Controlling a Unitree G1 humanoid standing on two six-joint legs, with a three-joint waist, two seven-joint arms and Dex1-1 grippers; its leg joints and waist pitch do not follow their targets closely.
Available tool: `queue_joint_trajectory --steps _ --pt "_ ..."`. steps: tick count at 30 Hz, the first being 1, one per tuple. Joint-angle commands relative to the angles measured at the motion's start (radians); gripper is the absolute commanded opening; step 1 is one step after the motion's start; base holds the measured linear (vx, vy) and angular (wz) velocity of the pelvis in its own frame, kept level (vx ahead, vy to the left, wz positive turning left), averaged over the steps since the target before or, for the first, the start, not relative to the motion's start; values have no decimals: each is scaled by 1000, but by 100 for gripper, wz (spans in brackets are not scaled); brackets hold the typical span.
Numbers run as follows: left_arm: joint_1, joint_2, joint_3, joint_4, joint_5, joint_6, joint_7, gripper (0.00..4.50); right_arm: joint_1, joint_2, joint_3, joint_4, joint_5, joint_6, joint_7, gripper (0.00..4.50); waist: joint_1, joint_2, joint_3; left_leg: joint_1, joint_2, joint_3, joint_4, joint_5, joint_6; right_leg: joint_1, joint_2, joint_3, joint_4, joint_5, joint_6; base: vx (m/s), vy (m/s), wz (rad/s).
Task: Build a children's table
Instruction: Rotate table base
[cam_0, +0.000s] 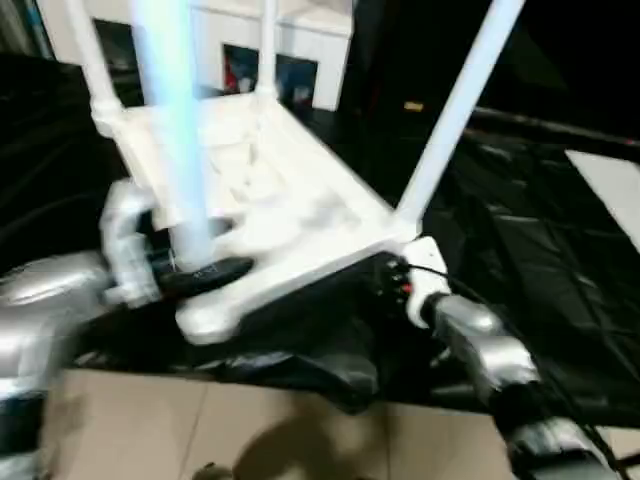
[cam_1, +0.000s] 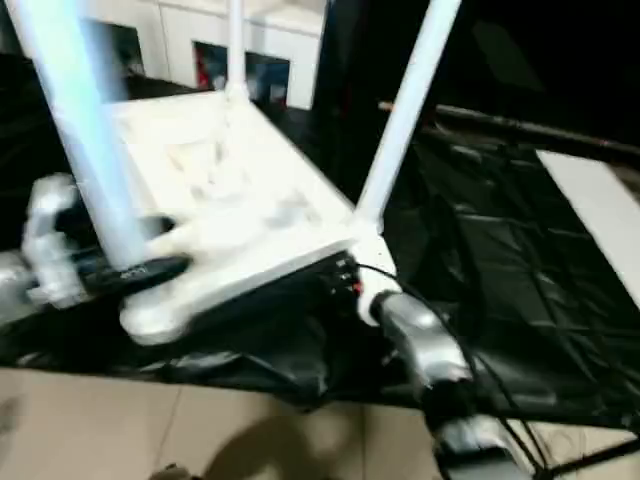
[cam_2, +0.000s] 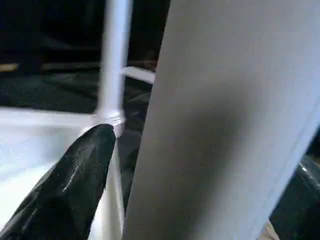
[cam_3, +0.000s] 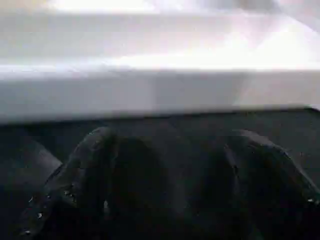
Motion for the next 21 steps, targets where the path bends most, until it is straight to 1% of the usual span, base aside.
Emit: queue_joint_trajectory --steps 1,2,3,4,5,6,7,8,9,10,11,12,13,14,15,16,17,18,19,20,21 --pt "-31 -30 -54 11 28 -16 3 443 -21 -8 -5 27 -10 -16 -7 377 -5 37 -69 8 18 -1 -66 -212 -62 48 -68 51 -69 -149 -158 0 0 0" --pt "-60 -74 -103 34 57 -37 2 443 -47 11 0 59 -9 -32 -5 377 -7 37 -69 10 18 0 -65 -209 -61 45 -67 52 -73 -150 -152 0 0 0" --pt "-85 -113 -143 55 78 -51 1 443 -72 25 6 90 -13 -47 -4 377 -6 43 -71 13 18 1 -62 -212 -62 44 -68 52 -72 -147 -154 0 0 0" --pt "-85 -113 -143 55 78 -51 1 443 -72 25 6 90 -13 -47 -4 377 -9 40 -69 10 19 1 -64 -208 -64 45 -67 52 -73 -148 -157 0 0 0" --pt "-92 -123 -153 62 83 -55 1 443 -80 28 6 99 -15 -51 -4 377 -7 40 -69 7 19 -1 -65 -217 -69 49 -69 51 -73 -157 -152 0 0 0" --pt "-109 -148 -176 81 95 -64 2 443 -98 38 5 121 -17 -63 -2 377 -8 42 -71 9 20 -1 -63 -219 -68 47 -70 51 -73 -157 -151 0 0 0" --pt "-109 -148 -176 81 95 -64 2 443 -98 38 5 121 -17 -63 -2 377 -11 38 -71 6 17 -1 -63 -211 -65 50 -68 52 -71 -145 -154 0 0 0" --pt "-130 -174 -198 114 117 -90 15 443 -119 49 -3 145 -13 -77 0 377 -11 37 -72 4 17 -2 -63 -204 -64 53 -68 51 -70 -137 -153 0 0 0" --pt "-130 -174 -198 114 117 -90 15 443 -119 49 -3 145 -13 -77 0 377 -13 39 -73 3 16 -1 -60 -197 -61 52 -69 51 -71 -133 -154 0 0 0" --pt "-187 -243 -237 217 177 -160 58 443 -157 71 -13 181 -2 -97 18 377 -16 38 -74 5 17 -1 -60 -191 -58 52 -69 52 -69 -122 -156 0 0 0" --pt "-206 -265 -247 254 200 -188 77 443 -166 76 -13 190 -1 -102 23 377 -16 41 -71 11 16 2 -58 -211 -51 46 -67 52 -78 -146 -157 0 0 0" --pt "-228 -286 -257 293 218 -215 98 443 -177 81 -14 206 -2 -115 33 377 -17 38 -71 6 18 -1 -60 -215 -48 51 -70 51 -76 -164 -157 0 0 0" --pt "-229 -287 -258 296 219 -217 100 443 -178 82 -14 207 -2 -115 34 377 -16 38 -71 4 18 -1 -60 -217 -45 50 -70 51 -79 -173 -154 0 0 0" --pt "-257 -316 -273 340 233 -242 121 443 -187 87 -17 224 0 -133 56 377 -18 38 -73 2 18 -4 -60 -212 -46 54 -73 51 -76 -172 -153 0 0 0" --pt "-257 -316 -273 340 233 -242 121 443 -187 87 -17 224 0 -133 56 377 -22 36 -74 -1 17 -3 -59 -202 -44 56 -71 51 -76 -161 -152 0 0 0" --pt "-275 -341 -283 363 237 -254 125 443 -188 90 -15 229 8 -140 85 377 -26 35 -76 -3 17 -2 -56 -172 -33 57 -71 51 -71 -104 -171 0 0 0" --pt "-281 -351 -286 372 240 -261 127 443 -188 90 -11 231 9 -143 97 377 -25 35 -77 -2 17 -2 -55 -164 -29 58 -71 51 -69 -87 -177 0 0 0" --pt "-285 -359 -288 377 241 -266 127 443 -185 90 -6 230 10 -148 114 377 -26 42 -79 -3 18 -3 -55 -147 -23 61 -72 50 -63 -45 -194 0 0 0" --pt "-286 -361 -289 380 243 -268 127 443 -184 90 -5 230 9 -150 118 377 -28 43 -80 -2 18 -2 -53 -138 -15 61 -70 50 -61 -10 -207 0 0 0" --pt "-291 -374 -296 391 247 -278 125 443 -177 90 0 226 7 -157 141 377 -30 40 -79 -2 18 -1 -53 -138 -9 61 -69 49 -63 -2 -212 0 0 0" --pt "-295 -386 -303 400 247 -287 117 443 -168 90 6 218 8 -163 172 377 -29 42 -79 0 18 0 -52 -144 -1 61 -68 49 -64 4 -222 0 0 0"
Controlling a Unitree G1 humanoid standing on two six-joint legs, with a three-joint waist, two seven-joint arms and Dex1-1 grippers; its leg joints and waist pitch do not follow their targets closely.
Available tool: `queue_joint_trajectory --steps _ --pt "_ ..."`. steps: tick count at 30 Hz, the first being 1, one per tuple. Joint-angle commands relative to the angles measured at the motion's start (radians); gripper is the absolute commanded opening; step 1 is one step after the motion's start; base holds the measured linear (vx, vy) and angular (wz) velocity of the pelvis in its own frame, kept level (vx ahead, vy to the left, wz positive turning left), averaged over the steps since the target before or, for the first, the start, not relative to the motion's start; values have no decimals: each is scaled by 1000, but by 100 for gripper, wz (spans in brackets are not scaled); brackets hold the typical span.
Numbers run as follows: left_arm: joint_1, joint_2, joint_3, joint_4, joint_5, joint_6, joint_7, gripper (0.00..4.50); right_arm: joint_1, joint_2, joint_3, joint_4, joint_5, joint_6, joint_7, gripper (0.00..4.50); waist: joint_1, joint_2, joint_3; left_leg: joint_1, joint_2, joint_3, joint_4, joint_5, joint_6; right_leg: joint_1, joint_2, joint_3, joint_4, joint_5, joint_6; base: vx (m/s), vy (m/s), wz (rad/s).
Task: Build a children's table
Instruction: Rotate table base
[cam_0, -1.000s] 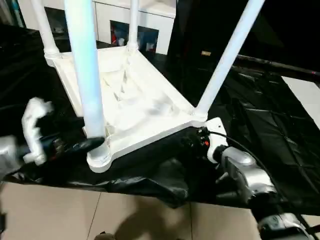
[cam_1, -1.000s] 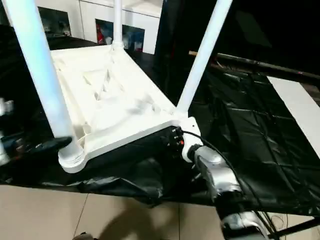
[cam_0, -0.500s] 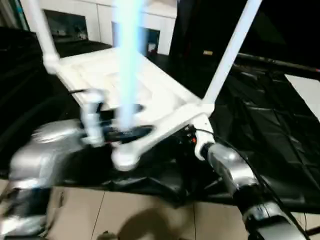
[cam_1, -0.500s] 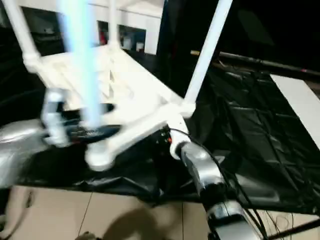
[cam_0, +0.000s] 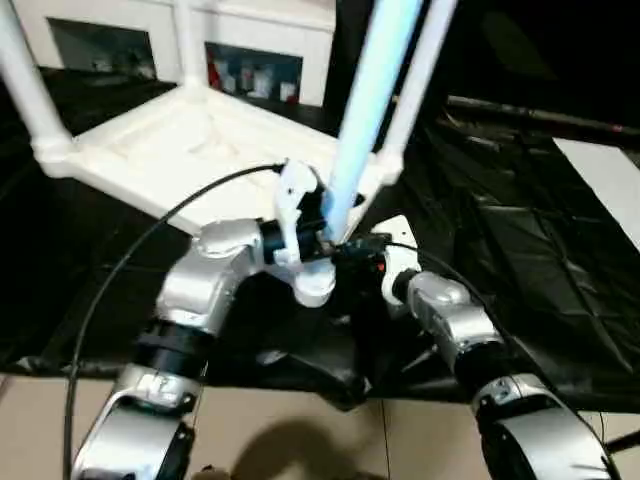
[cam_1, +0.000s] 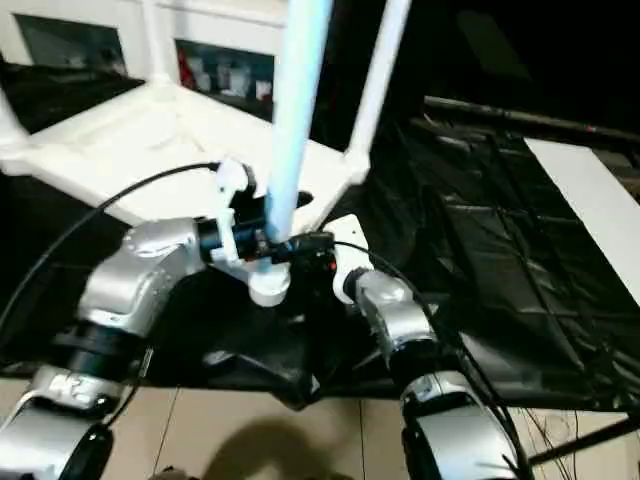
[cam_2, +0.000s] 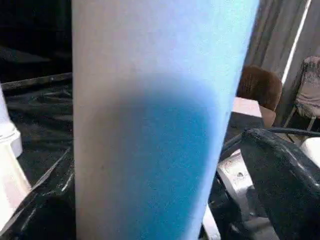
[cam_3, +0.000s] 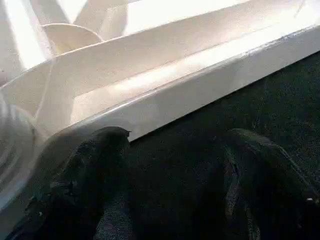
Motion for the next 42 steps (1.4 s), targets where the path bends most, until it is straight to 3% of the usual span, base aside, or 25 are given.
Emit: queue_joint_trajectory --steps 1,7,17,18,21,25,28,30,32,33,36,37,39,42 --pt "-35 -73 -99 24 11 -21 -21 443 -6 50 46 -30 23 -43 114 377 6 38 -81 4 18 0 -58 -149 5 65 -69 49 -66 5 -229 0 0 0" --pt "-51 -127 -111 68 18 -66 -43 443 -2 41 46 0 15 -74 201 377 11 40 -78 11 23 -1 -59 -197 3 62 -74 49 -72 -49 -246 0 0 0" --pt "-57 -176 -120 93 26 -97 -52 443 -22 30 8 35 12 -97 193 377 13 50 -79 11 23 -2 -59 -201 9 64 -73 49 -73 -38 -256 0 0 0" --pt "-62 -184 -115 106 36 -113 -37 443 -22 27 9 38 5 -104 185 377 14 55 -79 10 23 -2 -59 -198 11 64 -73 48 -71 -27 -261 0 0 0" --pt "-95 -176 -85 179 87 -170 38 443 -22 10 -5 53 -10 -118 138 377 14 53 -77 13 22 -1 -59 -218 13 61 -72 48 -79 -60 -253 0 0 0" --pt "-118 -104 -61 218 89 -152 -5 443 4 -27 -35 21 9 -123 165 377 19 50 -76 9 19 0 -58 -213 25 63 -77 49 -82 -128 -235 0 0 0" --pt "-119 -51 -48 213 75 -132 -63 443 38 -68 -56 -29 20 -120 195 377 22 53 -78 5 19 0 -56 -179 41 65 -75 49 -78 -96 -235 0 0 0" --pt "-121 -28 -40 230 87 -147 -66 443 51 -92 -68 -46 26 -123 201 377 20 62 -81 5 19 0 -55 -157 50 66 -74 47 -74 -53 -244 0 0 0" --pt "-124 -7 -35 254 101 -167 -81 443 58 -110 -79 -55 29 -128 203 377 18 64 -81 2 16 2 -53 -144 62 67 -72 47 -73 -24 -255 0 0 0" --pt "-123 13 -35 266 107 -172 -106 443 60 -125 -87 -59 29 -133 193 377 18 64 -81 2 16 2 -53 -144 62 67 -72 47 -73 -24 -255 0 0 0" --pt "-125 85 -48 302 129 -185 -186 443 63 -163 -112 -74 30 -136 175 377 11 79 -82 6 15 1 -54 -170 50 66 -67 46 -75 -23 -257 0 0 0" --pt "-126 93 -49 307 131 -186 -194 443 63 -167 -113 -75 29 -137 173 377 11 77 -82 4 14 1 -54 -169 50 67 -68 46 -75 -26 -255 0 0 0" --pt "-136 146 -74 327 149 -191 -249 443 78 -190 -120 -100 26 -129 178 377 11 88 -82 4 12 2 -53 -170 51 67 -68 47 -77 -50 -251 0 0 0" --pt "-167 200 -101 381 196 -207 -275 443 106 -215 -121 -134 26 -119 199 377 13 85 -81 3 11 4 -52 -162 57 67 -66 45 -79 -65 -244 0 0 0"
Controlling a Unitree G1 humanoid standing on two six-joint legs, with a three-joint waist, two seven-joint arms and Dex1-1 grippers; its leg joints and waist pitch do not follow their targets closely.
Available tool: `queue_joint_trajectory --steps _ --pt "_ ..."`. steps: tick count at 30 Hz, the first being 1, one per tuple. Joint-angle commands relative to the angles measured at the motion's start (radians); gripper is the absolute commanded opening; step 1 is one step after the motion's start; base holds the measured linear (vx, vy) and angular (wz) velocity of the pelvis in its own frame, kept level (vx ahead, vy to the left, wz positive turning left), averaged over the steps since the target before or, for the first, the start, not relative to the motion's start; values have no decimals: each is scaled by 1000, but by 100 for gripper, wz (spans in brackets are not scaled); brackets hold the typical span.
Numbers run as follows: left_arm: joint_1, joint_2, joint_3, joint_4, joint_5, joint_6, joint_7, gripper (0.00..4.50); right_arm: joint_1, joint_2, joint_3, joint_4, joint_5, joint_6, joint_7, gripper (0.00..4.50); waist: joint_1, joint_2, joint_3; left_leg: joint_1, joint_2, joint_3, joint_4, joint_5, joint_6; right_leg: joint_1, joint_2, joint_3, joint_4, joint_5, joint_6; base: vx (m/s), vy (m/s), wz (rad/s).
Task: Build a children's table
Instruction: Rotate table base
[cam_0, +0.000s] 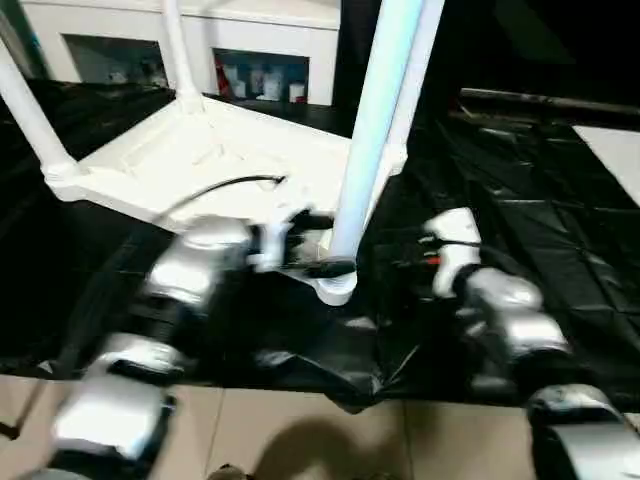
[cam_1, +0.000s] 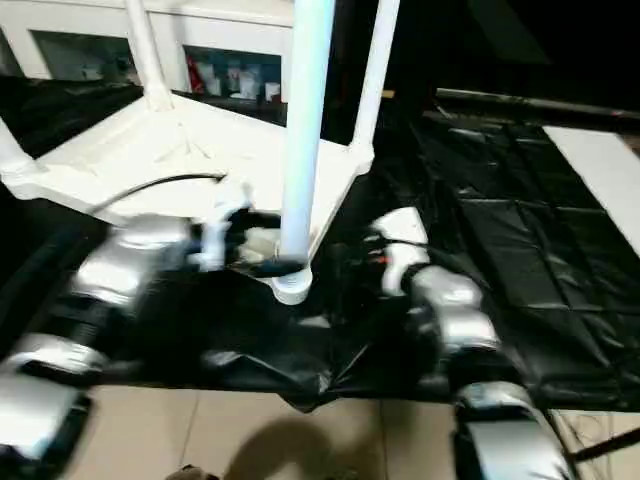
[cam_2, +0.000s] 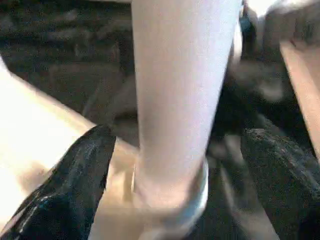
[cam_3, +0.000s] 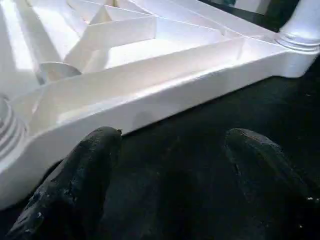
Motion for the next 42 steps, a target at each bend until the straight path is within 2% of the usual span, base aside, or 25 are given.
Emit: queue_joint_trajectory --steps 1,3,5,7,9,10,11,12,13,15,16,21,24,25,26,27,29,34,36,39,42 --pt "-50 34 -39 37 61 -25 -22 443 26 -21 1 -43 0 15 25 377 5 11 -81 12 13 4 -55 -164 51 66 -67 49 -75 -70 -242 0 0 0" --pt "-62 53 -66 59 97 -44 -26 443 38 -31 7 -54 -2 16 40 377 4 4 -81 7 14 1 -57 -156 53 68 -69 47 -74 -85 -233 0 0 0" --pt "-89 73 -107 103 166 -96 3 443 58 -51 28 -84 -11 24 71 377 4 2 -78 7 14 2 -57 -161 53 67 -69 47 -80 -109 -228 0 0 0" --pt "-126 74 -133 158 230 -144 72 443 80 -75 55 -129 -18 34 120 377 3 3 -79 6 13 3 -56 -154 60 67 -66 47 -79 -95 -221 0 0 0" --pt "-154 64 -151 201 265 -172 122 443 97 -97 81 -177 -27 46 161 377 5 -2 -81 5 13 2 -53 -147 72 70 -68 47 -78 -78 -212 0 0 0" --pt "-162 61 -156 214 272 -176 133 443 103 -103 87 -192 -29 52 171 377 6 -3 -81 1 12 2 -53 -134 74 71 -70 47 -76 -71 -215 0 0 0" --pt "-162 61 -156 214 272 -176 133 443 103 -103 87 -192 -29 52 171 377 7 -4 -82 3 13 2 -52 -130 75 71 -71 46 -76 -68 -218 0 0 0" --pt "-185 49 -180 263 300 -196 162 443 116 -124 108 -241 -38 66 202 377 6 -4 -81 1 11 3 -51 -131 78 70 -70 47 -78 -72 -222 0 0 0" --pt "-194 43 -192 288 314 -205 178 426 122 -132 117 -263 -42 73 215 377 7 -4 -80 3 11 4 -51 -130 79 69 -67 46 -79 -74 -218 0 0 0" --pt "-218 33 -217 347 356 -222 230 416 129 -148 132 -301 -55 81 229 377 7 2 -82 2 10 2 -49 -128 85 71 -68 47 -78 -61 -213 0 0 0" --pt "-219 32 -219 350 359 -223 234 408 130 -148 133 -304 -56 81 230 377 5 -3 -82 0 10 1 -50 -132 84 73 -68 46 -79 -68 -210 0 0 0" --pt "-242 25 -242 426 396 -236 166 368 157 -172 158 -399 -40 128 267 377 5 -5 -81 3 10 1 -50 -137 89 70 -69 47 -83 -80 -220 0 0 0" --pt "-256 23 -250 466 413 -248 155 329 167 -184 175 -464 -23 164 317 377 6 -1 -80 4 11 0 -51 -149 91 70 -70 46 -84 -85 -221 0 0 0" --pt "-263 21 -251 482 414 -249 153 329 170 -189 181 -482 -18 174 332 377 7 -2 -80 4 12 -1 -52 -153 90 71 -69 46 -85 -89 -220 0 0 0" --pt "-269 19 -253 494 417 -249 147 314 172 -194 187 -498 -14 183 346 377 8 2 -81 5 13 -2 -52 -153 87 71 -71 46 -83 -85 -222 0 0 0" --pt "-269 19 -253 494 417 -249 147 314 172 -194 187 -498 -14 183 346 377 8 0 -80 5 13 -1 -51 -157 87 70 -71 46 -85 -86 -225 0 0 0" --pt "-279 16 -255 516 420 -245 129 283 175 -204 197 -522 -12 195 362 377 10 -3 -79 5 12 -1 -52 -157 84 71 -71 46 -86 -94 -226 0 0 0" --pt "-294 3 -247 543 428 -235 104 258 174 -205 206 -543 -20 211 354 377 15 -1 -81 5 13 -1 -51 -142 83 71 -74 47 -81 -57 -240 0 0 0" --pt "-300 -5 -268 559 455 -226 83 231 176 -207 213 -548 -42 209 342 377 15 1 -81 4 13 -2 -51 -140 80 72 -73 47 -82 -51 -237 0 0 0" --pt "-302 -14 -277 564 464 -212 62 222 179 -208 213 -552 -45 211 337 377 15 2 -81 5 13 -2 -51 -138 77 73 -73 48 -81 -42 -238 0 0 0" --pt "-306 -19 -327 578 516 -190 25 185 184 -211 209 -566 -45 219 326 377 16 3 -81 7 15 -3 -53 -134 79 73 -74 48 -80 -28 -244 0 0 0"
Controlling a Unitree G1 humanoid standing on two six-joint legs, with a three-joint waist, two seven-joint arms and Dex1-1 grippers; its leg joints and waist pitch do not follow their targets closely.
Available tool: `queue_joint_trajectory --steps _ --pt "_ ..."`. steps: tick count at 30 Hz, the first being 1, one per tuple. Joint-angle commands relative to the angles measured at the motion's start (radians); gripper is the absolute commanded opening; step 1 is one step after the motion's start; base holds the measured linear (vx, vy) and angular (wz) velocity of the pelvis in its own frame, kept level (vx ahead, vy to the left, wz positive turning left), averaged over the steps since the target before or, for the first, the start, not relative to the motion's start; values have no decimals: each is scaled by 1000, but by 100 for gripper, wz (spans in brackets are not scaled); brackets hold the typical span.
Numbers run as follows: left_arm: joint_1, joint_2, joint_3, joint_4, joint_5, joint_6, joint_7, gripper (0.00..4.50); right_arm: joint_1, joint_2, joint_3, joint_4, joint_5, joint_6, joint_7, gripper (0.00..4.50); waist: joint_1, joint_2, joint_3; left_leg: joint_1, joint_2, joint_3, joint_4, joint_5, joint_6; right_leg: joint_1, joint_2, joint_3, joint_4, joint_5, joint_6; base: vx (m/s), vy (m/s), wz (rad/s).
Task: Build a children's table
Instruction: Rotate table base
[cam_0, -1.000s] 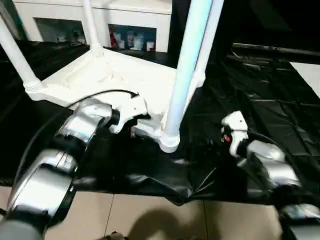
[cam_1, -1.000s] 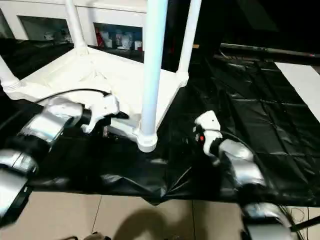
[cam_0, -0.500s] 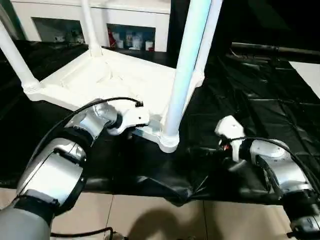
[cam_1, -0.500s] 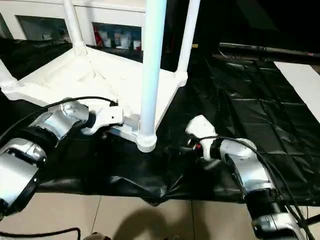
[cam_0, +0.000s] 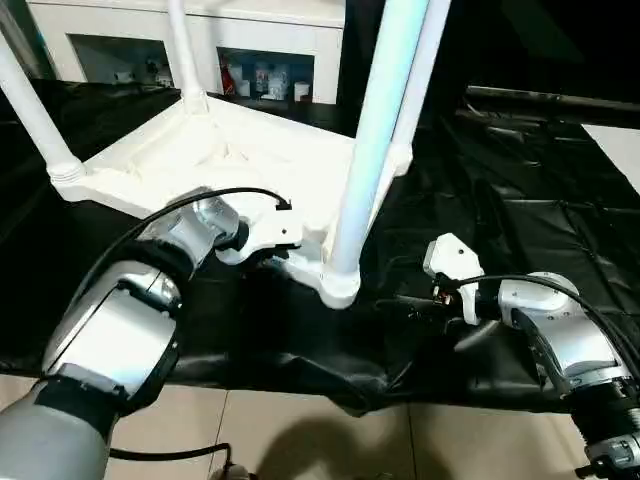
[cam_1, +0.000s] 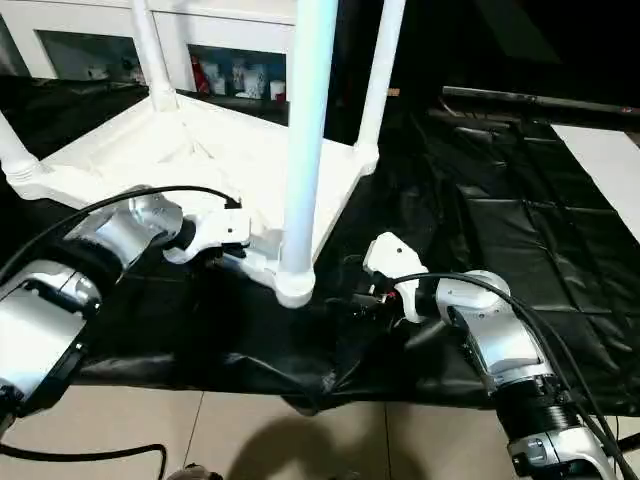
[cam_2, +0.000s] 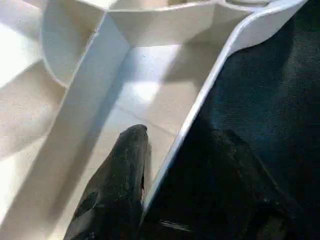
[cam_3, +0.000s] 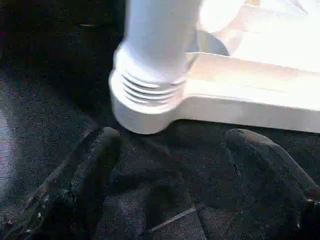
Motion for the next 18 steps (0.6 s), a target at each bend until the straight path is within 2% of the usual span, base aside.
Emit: queue_joint_trajectory --steps 1,2,5,7,10,11,13,14,15,18 --pt "11 -6 -45 36 49 26 -41 185 8 -16 2 -29 -6 13 -9 377 3 1 -80 8 15 -2 -53 -134 72 73 -73 48 -74 -27 -246 0 0 0" --pt "10 -8 -52 37 59 23 -29 180 8 -17 1 -28 -9 12 -15 377 3 7 -80 8 14 -3 -53 -138 69 73 -73 48 -74 -32 -245 0 0 0" --pt "7 -25 -30 34 39 48 -40 139 3 -14 -3 -23 -14 8 -29 377 3 3 -77 12 14 -1 -54 -165 63 71 -74 48 -81 -73 -247 0 0 0" --pt "5 -33 -17 33 25 65 -71 134 0 -12 -3 -20 -15 6 -33 377 4 3 -78 11 13 -2 -54 -161 62 73 -74 48 -81 -85 -245 0 0 0" --pt "15 -69 81 21 -77 179 -121 100 -11 0 -7 -3 -21 -4 -53 377 6 3 -80 11 13 -1 -53 -141 67 73 -74 48 -77 -47 -257 0 0 0" --pt "18 -77 102 18 -99 204 -126 100 -13 2 -8 1 -21 -5 -58 377 8 -1 -81 11 13 0 -53 -131 70 73 -75 48 -73 -25 -267 0 0 0" --pt "26 -86 137 14 -131 257 -92 94 -17 6 -8 5 -19 -1 -65 377 11 0 -82 11 14 0 -52 -126 81 73 -76 47 -71 -8 -277 0 0 0" --pt "30 -85 147 12 -138 279 -72 82 -18 7 -7 7 -19 0 -67 377 11 -10 -79 6 12 0 -52 -120 86 76 -75 45 -70 -17 -271 0 0 0" --pt "39 -81 148 9 -136 294 -46 82 -20 9 -5 11 -19 -1 -69 377 11 -16 -79 6 11 0 -52 -123 88 77 -75 45 -72 -31 -266 0 0 0" --pt "53 -71 151 1 -126 317 -4 69 -23 13 0 20 -21 -5 -72 377 5 -16 -76 1 8 0 -52 -128 90 77 -77 42 -81 -116 -231 0 0 0"
